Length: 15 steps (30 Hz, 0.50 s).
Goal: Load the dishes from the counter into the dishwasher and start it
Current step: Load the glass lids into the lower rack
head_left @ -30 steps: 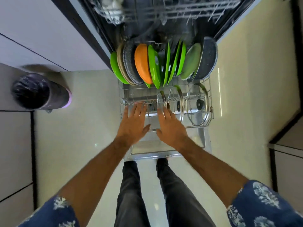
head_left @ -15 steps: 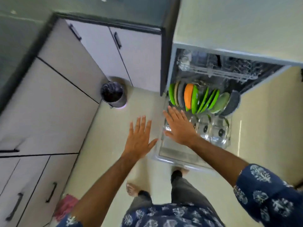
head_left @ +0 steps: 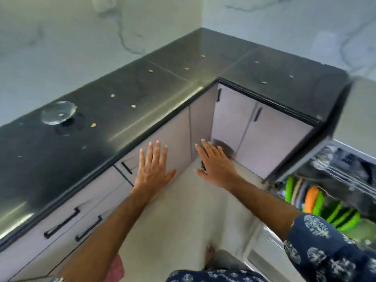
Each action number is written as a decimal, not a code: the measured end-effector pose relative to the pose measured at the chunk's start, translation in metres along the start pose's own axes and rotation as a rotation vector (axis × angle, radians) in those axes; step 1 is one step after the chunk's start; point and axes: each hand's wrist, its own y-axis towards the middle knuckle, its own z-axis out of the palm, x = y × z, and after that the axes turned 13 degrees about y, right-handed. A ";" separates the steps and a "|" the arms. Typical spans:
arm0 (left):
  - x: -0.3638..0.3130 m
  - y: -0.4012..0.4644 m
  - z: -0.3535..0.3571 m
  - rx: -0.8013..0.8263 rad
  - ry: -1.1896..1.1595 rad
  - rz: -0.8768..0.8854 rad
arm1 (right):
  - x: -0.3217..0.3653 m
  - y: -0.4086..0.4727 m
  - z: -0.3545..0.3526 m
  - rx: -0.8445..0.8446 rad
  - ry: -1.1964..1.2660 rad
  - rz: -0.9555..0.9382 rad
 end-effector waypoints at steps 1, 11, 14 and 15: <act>0.018 0.001 0.002 0.016 0.004 -0.030 | 0.011 0.017 0.000 0.003 0.004 -0.035; 0.203 0.014 0.045 0.128 -0.031 -0.423 | 0.129 0.229 0.026 0.101 0.037 -0.362; 0.251 0.028 0.061 0.145 -0.181 -0.558 | 0.153 0.289 0.033 0.174 0.046 -0.431; 0.265 0.034 0.066 0.126 -0.253 -0.617 | 0.160 0.308 0.036 0.182 0.053 -0.464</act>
